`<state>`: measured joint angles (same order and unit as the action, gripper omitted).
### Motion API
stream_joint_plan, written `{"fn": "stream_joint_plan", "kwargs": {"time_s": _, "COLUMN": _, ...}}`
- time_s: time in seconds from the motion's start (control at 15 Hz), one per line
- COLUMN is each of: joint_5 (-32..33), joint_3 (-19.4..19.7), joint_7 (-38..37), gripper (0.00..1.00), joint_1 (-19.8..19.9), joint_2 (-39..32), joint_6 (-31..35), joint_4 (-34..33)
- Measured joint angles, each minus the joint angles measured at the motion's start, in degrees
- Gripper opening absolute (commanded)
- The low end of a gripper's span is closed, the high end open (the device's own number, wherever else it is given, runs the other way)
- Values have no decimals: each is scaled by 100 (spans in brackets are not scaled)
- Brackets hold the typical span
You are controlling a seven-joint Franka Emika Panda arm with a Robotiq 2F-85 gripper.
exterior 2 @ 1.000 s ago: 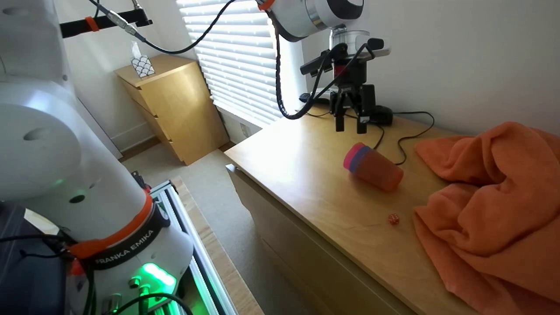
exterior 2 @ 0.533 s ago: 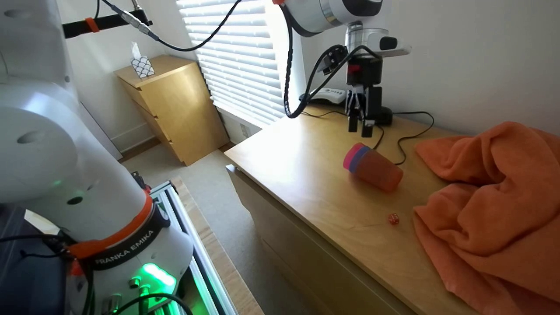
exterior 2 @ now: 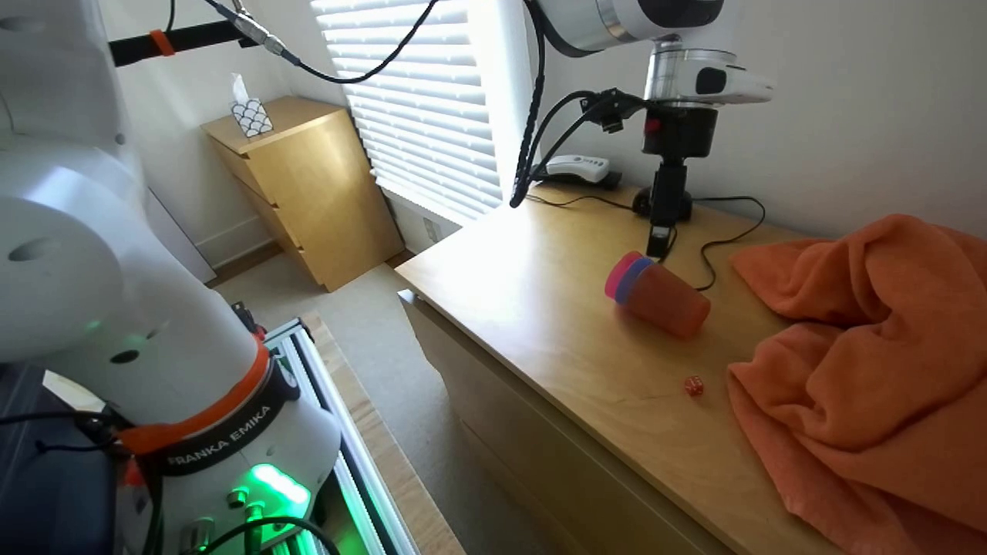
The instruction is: Turn the stacked up plastic cups over
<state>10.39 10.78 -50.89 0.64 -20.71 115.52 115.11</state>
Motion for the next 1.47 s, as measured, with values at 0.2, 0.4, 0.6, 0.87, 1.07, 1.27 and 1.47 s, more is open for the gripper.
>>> {"fn": "stream_joint_plan", "kwargs": {"time_s": 0.2, "joint_5": -398, "joint_3": 27, "joint_7": -439, "gripper": 100, "joint_1": 147, "joint_2": -32, "joint_6": 297, "joint_4": 64}}
{"fn": "stream_joint_plan", "kwargs": {"time_s": 0.4, "joint_5": -719, "joint_3": 52, "joint_7": -816, "gripper": 100, "joint_1": 250, "joint_2": -116, "joint_6": 654, "joint_4": 113}}
{"fn": "stream_joint_plan", "kwargs": {"time_s": 0.6, "joint_5": -723, "joint_3": 155, "joint_7": -1325, "gripper": 100, "joint_1": 254, "joint_2": -213, "joint_6": 682, "joint_4": 113}}
{"fn": "stream_joint_plan", "kwargs": {"time_s": 0.87, "joint_5": -723, "joint_3": 235, "joint_7": -1673, "gripper": 100, "joint_1": 273, "joint_2": -371, "joint_6": 675, "joint_4": 89}}
{"fn": "stream_joint_plan", "kwargs": {"time_s": 1.07, "joint_5": -724, "joint_3": 223, "joint_7": -1738, "gripper": 100, "joint_1": 274, "joint_2": -546, "joint_6": 675, "joint_4": 16}}
{"fn": "stream_joint_plan", "kwargs": {"time_s": 1.27, "joint_5": -724, "joint_3": 195, "joint_7": -1740, "gripper": 100, "joint_1": 269, "joint_2": -714, "joint_6": 675, "joint_4": -75}}
{"fn": "stream_joint_plan", "kwargs": {"time_s": 1.47, "joint_5": -724, "joint_3": 174, "joint_7": -1740, "gripper": 66, "joint_1": 253, "joint_2": -840, "joint_6": 674, "joint_4": -159}}
